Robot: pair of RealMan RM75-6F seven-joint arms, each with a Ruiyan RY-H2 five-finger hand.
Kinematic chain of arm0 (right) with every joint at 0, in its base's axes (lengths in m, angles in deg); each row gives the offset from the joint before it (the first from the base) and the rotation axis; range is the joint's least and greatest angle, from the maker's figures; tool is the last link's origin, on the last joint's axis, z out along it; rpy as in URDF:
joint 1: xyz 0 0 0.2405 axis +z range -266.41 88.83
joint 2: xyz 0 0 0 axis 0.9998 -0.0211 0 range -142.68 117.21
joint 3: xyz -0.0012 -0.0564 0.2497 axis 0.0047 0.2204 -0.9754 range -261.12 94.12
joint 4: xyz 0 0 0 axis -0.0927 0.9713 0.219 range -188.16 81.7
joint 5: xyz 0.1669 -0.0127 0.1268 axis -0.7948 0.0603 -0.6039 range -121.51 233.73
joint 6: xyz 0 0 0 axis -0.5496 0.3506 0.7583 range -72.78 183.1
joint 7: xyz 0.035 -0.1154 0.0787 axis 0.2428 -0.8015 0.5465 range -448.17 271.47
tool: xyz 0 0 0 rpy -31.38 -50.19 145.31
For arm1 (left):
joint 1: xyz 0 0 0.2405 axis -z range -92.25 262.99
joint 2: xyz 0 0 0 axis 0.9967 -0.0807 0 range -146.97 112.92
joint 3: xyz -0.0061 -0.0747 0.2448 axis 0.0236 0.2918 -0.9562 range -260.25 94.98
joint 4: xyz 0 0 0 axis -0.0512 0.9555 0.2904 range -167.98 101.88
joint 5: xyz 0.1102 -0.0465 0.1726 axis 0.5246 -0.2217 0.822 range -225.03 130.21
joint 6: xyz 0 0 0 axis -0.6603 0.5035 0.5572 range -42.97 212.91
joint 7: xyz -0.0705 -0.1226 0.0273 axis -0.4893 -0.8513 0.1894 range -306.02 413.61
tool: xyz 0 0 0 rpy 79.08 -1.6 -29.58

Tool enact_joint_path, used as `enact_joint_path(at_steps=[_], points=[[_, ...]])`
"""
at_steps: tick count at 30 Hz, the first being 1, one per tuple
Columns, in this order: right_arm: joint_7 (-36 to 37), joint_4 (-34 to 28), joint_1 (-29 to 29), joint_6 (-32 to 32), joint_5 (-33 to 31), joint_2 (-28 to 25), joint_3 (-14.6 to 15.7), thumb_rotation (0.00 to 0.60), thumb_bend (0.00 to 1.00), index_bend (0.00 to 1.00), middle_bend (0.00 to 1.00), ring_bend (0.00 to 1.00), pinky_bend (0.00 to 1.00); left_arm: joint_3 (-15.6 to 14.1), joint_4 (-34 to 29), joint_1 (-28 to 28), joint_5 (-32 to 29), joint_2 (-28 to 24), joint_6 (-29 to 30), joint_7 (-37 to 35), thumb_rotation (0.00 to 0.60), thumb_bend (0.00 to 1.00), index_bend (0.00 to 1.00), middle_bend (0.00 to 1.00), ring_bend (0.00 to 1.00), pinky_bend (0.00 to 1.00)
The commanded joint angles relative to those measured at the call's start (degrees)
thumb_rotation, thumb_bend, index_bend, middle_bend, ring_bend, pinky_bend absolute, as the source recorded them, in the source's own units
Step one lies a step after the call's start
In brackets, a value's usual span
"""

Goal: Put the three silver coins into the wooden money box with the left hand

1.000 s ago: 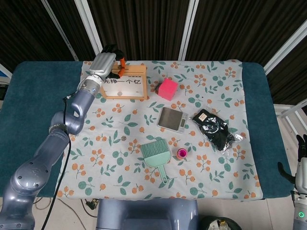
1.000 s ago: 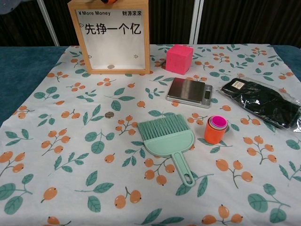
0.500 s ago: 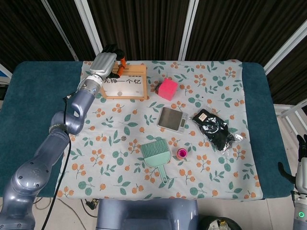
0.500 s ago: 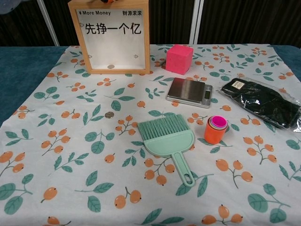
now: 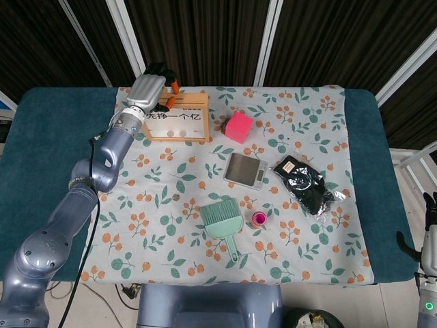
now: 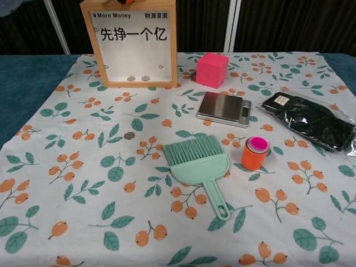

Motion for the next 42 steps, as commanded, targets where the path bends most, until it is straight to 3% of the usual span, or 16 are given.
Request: enact_joint_path(at_steps=[1, 5, 8, 11, 13, 14, 15, 18, 23, 27, 34, 42], points=[[0.02, -0.01, 0.01, 0.04, -0.03, 0.04, -0.06, 0.6, 0.36, 0.03, 0.02, 0.02, 0.0, 0.6, -0.19, -0.11, -0.25, -0.15, 2.3, -0.33, 0.6, 0.42, 0.45, 0.2, 0.0, 0.0], [0.03, -0.08, 0.01, -0.04, -0.23, 0.01, -0.11, 0.6, 0.36, 0.03, 0.02, 0.02, 0.0, 2.43, -0.84, -1.65, -0.7, -0.59, 12.62, -1.34, 0.6, 0.42, 0.46, 0.2, 0.0, 0.0], [0.04, 0.04, 0.05, -0.03, -0.2, 0.05, -0.15, 0.6, 0.36, 0.03, 0.02, 0.02, 0.0, 4.03, -4.23, -4.96, -0.89, -1.39, 24.81, -3.36, 0.6, 0.41, 0.46, 0.2, 0.0, 0.0], [0.07, 0.21, 0.08, 0.01, -0.08, 0.13, -0.15, 0.6, 0.36, 0.03, 0.02, 0.02, 0.0, 3.6, -8.94, -9.84, 0.43, -2.17, 36.38, -3.27, 0.6, 0.39, 0.46, 0.2, 0.0, 0.0], [0.01, 0.26, 0.08, 0.11, 0.09, 0.2, -0.09, 0.6, 0.36, 0.03, 0.02, 0.02, 0.0, 0.59, -13.69, -15.91, 3.31, -2.85, 45.69, -1.93, 0.6, 0.37, 0.47, 0.2, 0.0, 0.0], [-0.07, 0.3, 0.09, 0.19, 0.22, 0.23, -0.06, 0.6, 0.36, 0.03, 0.02, 0.02, 0.0, -2.3, -15.75, -19.62, 5.28, -2.89, 49.12, -0.47, 0.6, 0.36, 0.47, 0.19, 0.0, 0.0], [-0.17, 0.35, 0.09, 0.27, 0.3, 0.28, -0.04, 0.6, 0.36, 0.03, 0.02, 0.02, 0.0, -5.02, -17.82, -23.3, 6.84, -2.89, 51.96, 1.26, 0.6, 0.33, 0.46, 0.19, 0.0, 0.0], [-0.4, 0.48, 0.09, 0.47, 0.37, 0.49, -0.04, 0.6, 0.36, 0.03, 0.02, 0.02, 0.0, -8.7, -23.19, -29.47, 8.82, -3.02, 56.74, 3.61, 0.6, 0.31, 0.45, 0.19, 0.0, 0.0], [-0.44, 0.52, 0.05, 0.61, 0.42, 0.67, -0.03, 0.6, 0.36, 0.03, 0.02, 0.02, 0.0, -13.8, -26.28, -34.89, 10.77, -1.83, 55.96, 7.86, 0.6, 0.31, 0.43, 0.18, 0.0, 0.0], [-0.42, 0.31, -0.01, 0.63, 0.3, 0.71, -0.04, 0.6, 0.36, 0.03, 0.02, 0.02, 0.0, -16.85, -24.22, -36.56, 12.43, 0.64, 52.45, 14.17, 0.6, 0.31, 0.4, 0.18, 0.0, 0.0], [-0.45, 0.14, -0.11, 0.66, -0.12, 0.47, -0.25, 0.6, 0.36, 0.03, 0.02, 0.02, 0.0, -17.58, -17.79, -34.22, 14.73, 6.42, 46.23, 16.84, 0.6, 0.35, 0.4, 0.18, 0.0, 0.0], [-0.22, -0.14, -0.25, 0.64, -0.67, 0.26, -0.49, 0.6, 0.36, 0.03, 0.02, 0.02, 0.0, -18.08, -13.49, -33.15, 15.9, 9.69, 41.77, 18.57, 0.6, 0.38, 0.4, 0.18, 0.0, 0.0]])
